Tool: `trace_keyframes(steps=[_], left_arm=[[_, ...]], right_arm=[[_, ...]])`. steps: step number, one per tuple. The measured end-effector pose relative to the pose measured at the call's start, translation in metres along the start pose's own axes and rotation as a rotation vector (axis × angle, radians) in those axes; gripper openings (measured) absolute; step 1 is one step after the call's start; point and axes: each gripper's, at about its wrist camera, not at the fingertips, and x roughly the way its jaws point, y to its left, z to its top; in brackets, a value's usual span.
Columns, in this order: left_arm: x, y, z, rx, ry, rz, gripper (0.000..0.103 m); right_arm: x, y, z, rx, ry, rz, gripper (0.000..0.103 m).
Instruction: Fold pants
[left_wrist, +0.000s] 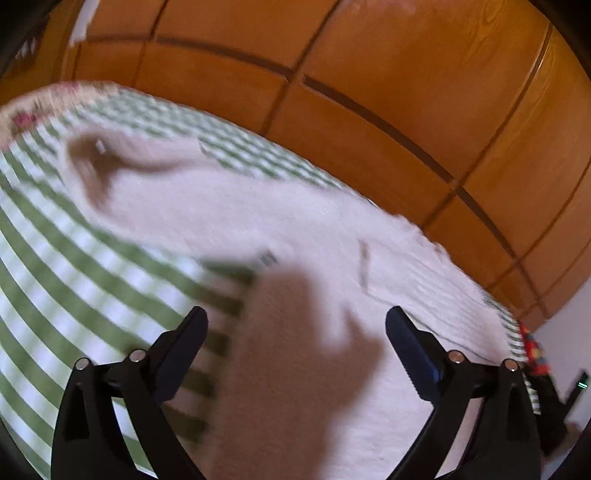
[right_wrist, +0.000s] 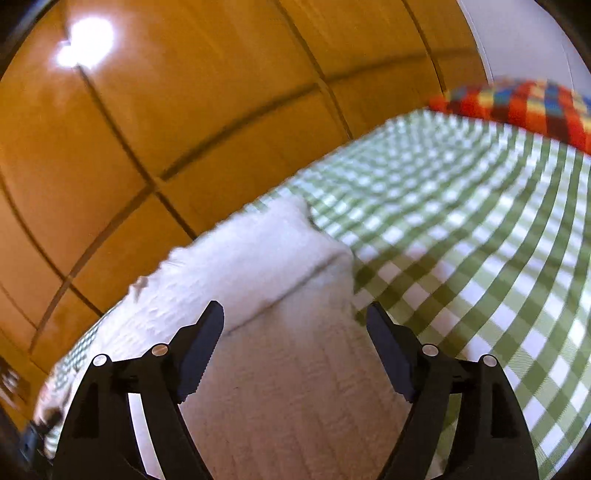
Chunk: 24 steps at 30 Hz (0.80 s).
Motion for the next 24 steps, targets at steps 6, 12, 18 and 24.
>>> trace_keyframes(steps=[6,12,18,24], left_arm=[[0.0,0.022,0.057,0.181,-0.103,0.281,0.098],[0.024,0.048,0.099,0.396,-0.058,0.479,0.098],[0.053,0.06,0.102,0.543,0.024,0.532,0.098],[0.082,0.069,0.099,0.568,0.097,0.586,0.062]], right_arm=[[0.005,0.006,-0.004,-0.037,0.012,0.067,0.083],[0.018,-0.02,-0.006,0.104,0.082,0.107,0.083],[0.018,-0.019,-0.007,0.101,0.087,0.119,0.086],[0.017,-0.024,-0.007,0.124,0.079,0.14,0.086]])
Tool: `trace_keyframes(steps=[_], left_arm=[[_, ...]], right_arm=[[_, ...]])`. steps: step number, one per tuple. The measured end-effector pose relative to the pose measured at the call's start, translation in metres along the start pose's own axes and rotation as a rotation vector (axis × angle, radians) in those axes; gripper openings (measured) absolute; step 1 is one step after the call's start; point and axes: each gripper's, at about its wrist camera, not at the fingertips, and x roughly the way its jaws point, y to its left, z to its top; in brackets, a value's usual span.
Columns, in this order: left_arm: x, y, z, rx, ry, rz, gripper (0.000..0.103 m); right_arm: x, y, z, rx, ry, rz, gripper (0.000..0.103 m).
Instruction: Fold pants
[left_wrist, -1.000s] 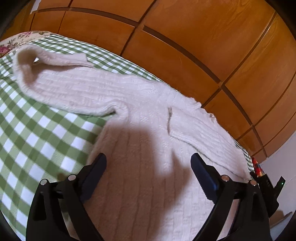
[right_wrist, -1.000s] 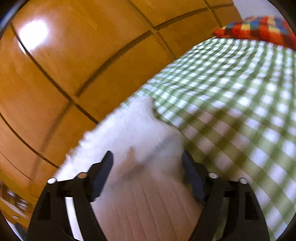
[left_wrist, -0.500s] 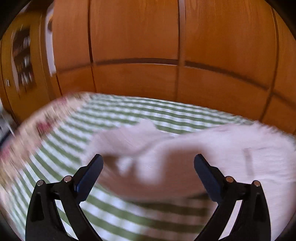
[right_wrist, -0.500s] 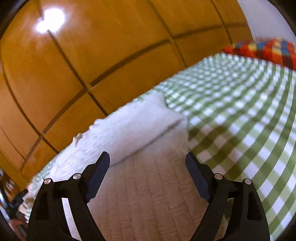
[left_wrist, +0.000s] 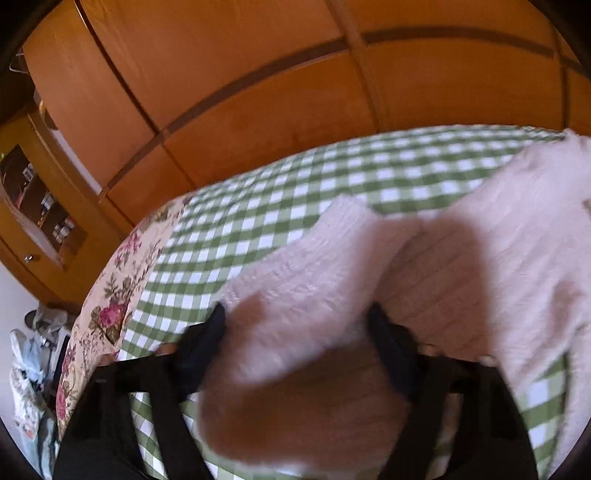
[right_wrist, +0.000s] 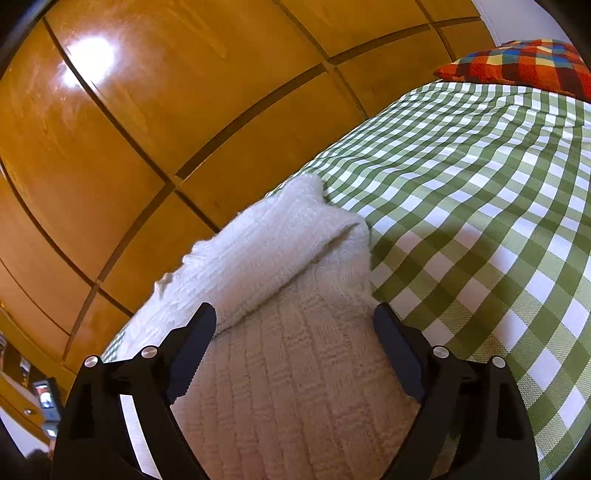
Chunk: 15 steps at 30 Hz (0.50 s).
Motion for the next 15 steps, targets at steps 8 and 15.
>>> trace_keyframes(steps=[8,15], left_arm=[[0.004,0.043,0.008,-0.275,0.032,-0.134,0.007],[-0.032,0.081,0.015,-0.599,-0.029,-0.402,0.006]], right_arm=[[0.002,0.0,0.0,0.003,0.003,-0.004,0.086],[0.002,0.0,0.0,0.007,0.002,-0.001,0.086]])
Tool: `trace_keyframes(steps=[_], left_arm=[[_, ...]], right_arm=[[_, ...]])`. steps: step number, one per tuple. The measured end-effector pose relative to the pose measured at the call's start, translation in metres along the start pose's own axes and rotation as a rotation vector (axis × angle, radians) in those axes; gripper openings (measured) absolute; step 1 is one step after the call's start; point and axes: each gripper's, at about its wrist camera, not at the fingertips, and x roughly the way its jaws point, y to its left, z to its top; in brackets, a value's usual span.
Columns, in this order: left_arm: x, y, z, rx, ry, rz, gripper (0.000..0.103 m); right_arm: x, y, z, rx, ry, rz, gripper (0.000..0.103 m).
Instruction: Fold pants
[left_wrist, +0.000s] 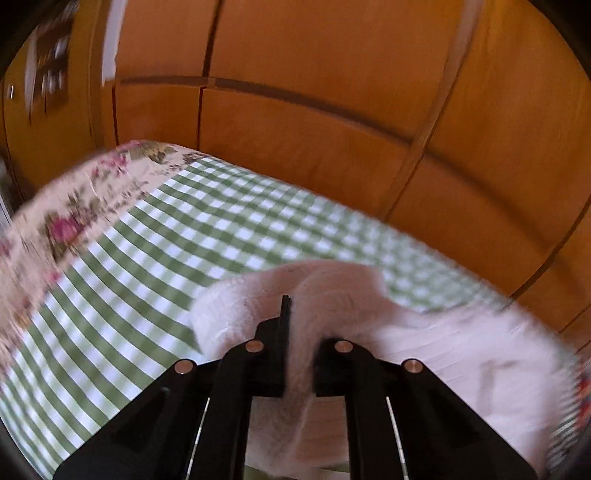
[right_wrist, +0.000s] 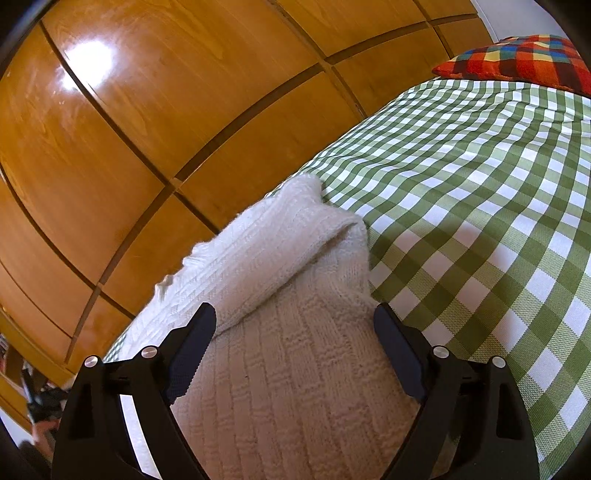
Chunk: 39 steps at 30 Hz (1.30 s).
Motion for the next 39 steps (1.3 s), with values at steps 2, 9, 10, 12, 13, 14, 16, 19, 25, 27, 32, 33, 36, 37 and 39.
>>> trace_keyframes(steps=[2,9,10,12,13,14,16,19,25,27,32,33,36,37,39], left_arm=[[-0.012,-0.01,0.0,-0.045,-0.007,-0.07,0.006],[-0.049,-0.096,-0.013,-0.011,-0.025,-0.311,0.006],[-0.052,-0.11,-0.016,-0.001,-0.022,-0.337,0.006],[-0.056,-0.142,-0.024,0.044,-0.019,-0.38,0.006],[-0.058,-0.161,-0.03,0.077,-0.02,-0.394,0.006],[-0.058,-0.178,-0.037,0.105,-0.018,-0.411,0.006],[-0.056,-0.206,-0.05,0.15,-0.013,-0.435,0.007],[-0.045,-0.253,-0.079,0.214,0.008,-0.455,0.008],[-0.016,-0.31,-0.144,0.386,0.048,-0.411,0.048],[-0.014,-0.311,-0.165,0.407,0.066,-0.404,0.062],[-0.025,-0.269,-0.19,0.385,0.065,-0.431,0.082],[-0.029,-0.256,-0.19,0.38,0.05,-0.426,0.082],[-0.038,-0.209,-0.188,0.348,-0.015,-0.348,0.084],[-0.038,-0.195,-0.188,0.326,-0.024,-0.323,0.084],[-0.035,-0.163,-0.182,0.258,-0.024,-0.267,0.084]], right_arm=[[0.0,0.0,0.0,-0.001,0.0,-0.001,0.086],[0.0,0.0,0.0,0.001,-0.002,0.001,0.086],[0.0,0.0,0.0,0.003,-0.003,0.004,0.086],[0.0,0.0,0.0,0.007,-0.005,0.007,0.086],[0.0,0.0,0.0,0.009,-0.006,0.009,0.086],[0.0,-0.001,0.0,0.011,-0.007,0.011,0.086],[0.001,0.0,0.0,0.014,-0.008,0.015,0.086],[0.001,0.0,0.0,0.014,-0.007,0.015,0.086],[0.0,-0.001,0.0,0.017,-0.008,0.018,0.086],[0.001,0.0,0.0,0.017,-0.008,0.018,0.086],[-0.001,-0.001,-0.001,0.024,-0.015,0.03,0.086],[-0.003,-0.002,-0.001,0.028,-0.022,0.038,0.086],[-0.007,-0.002,-0.001,0.038,-0.041,0.069,0.086],[-0.009,-0.001,-0.001,0.037,-0.042,0.078,0.086],[-0.009,0.009,0.001,0.007,-0.012,0.11,0.082]])
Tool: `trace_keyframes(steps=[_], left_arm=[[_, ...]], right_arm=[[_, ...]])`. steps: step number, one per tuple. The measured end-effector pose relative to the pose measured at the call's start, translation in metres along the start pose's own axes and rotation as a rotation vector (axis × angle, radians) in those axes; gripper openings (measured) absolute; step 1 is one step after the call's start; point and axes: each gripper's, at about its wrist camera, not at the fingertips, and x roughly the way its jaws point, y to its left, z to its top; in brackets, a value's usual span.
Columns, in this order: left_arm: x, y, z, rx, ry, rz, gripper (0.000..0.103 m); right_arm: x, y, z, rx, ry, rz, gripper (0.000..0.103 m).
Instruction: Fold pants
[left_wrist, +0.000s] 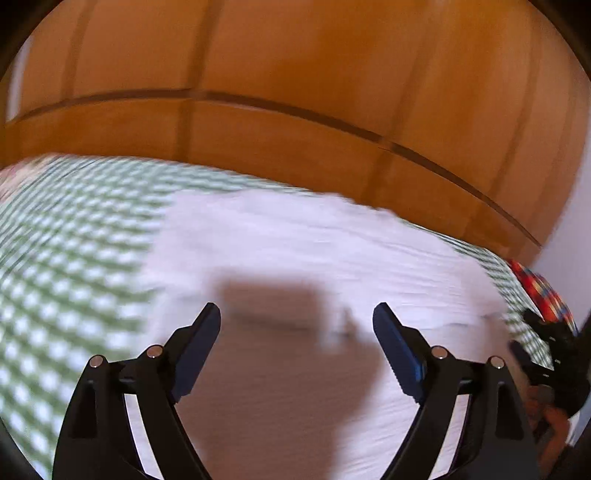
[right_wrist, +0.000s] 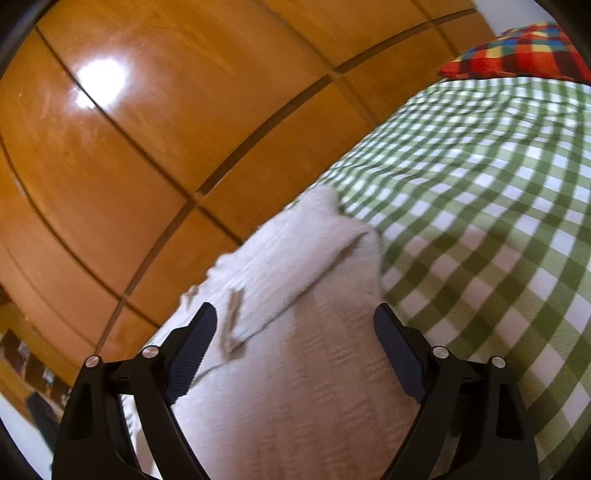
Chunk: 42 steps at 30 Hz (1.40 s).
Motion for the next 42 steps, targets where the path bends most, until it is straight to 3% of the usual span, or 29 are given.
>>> trace_keyframes(steps=[2,4,7,12,15,19,22,26,31,34,39,42], left_arm=[[-0.001,0.028,-0.004,-0.079,0.02,0.044,0.083],[0.0,0.056,-0.006,-0.177,0.046,0.084,0.083],[0.011,0.077,-0.008,-0.262,0.107,0.1,0.078],[0.026,0.075,0.001,-0.221,0.166,0.098,0.081],[0.026,0.083,0.001,-0.242,0.159,0.068,0.082],[0.027,0.085,0.001,-0.247,0.147,0.068,0.083],[0.027,0.084,0.004,-0.232,0.143,0.077,0.086],[0.029,0.082,0.008,-0.22,0.138,0.103,0.088],[0.046,0.078,0.019,-0.198,0.159,0.161,0.091],[0.058,0.079,0.034,-0.199,0.142,0.194,0.091],[0.062,0.103,0.043,-0.27,0.075,0.286,0.093],[0.062,0.109,0.034,-0.28,0.091,0.279,0.093]], right_arm=[[0.004,0.018,0.005,-0.073,0.033,0.038,0.072],[0.01,0.042,0.009,-0.168,0.055,0.064,0.07],[0.04,0.071,0.016,-0.235,0.169,0.11,0.061],[0.111,0.072,0.021,-0.147,0.362,0.025,0.054],[0.123,0.068,0.017,-0.064,0.387,0.048,0.052],[0.131,0.078,0.008,-0.104,0.408,0.045,0.005],[0.131,0.086,0.018,-0.098,0.378,0.065,0.005],[0.123,0.106,0.047,-0.181,0.246,0.05,0.005],[0.153,0.107,0.045,-0.223,0.301,-0.004,0.005],[0.151,0.089,0.043,-0.193,0.313,-0.022,0.005],[0.135,0.084,0.059,-0.188,0.211,-0.021,0.005],[0.145,0.083,0.053,-0.247,0.236,-0.083,0.005]])
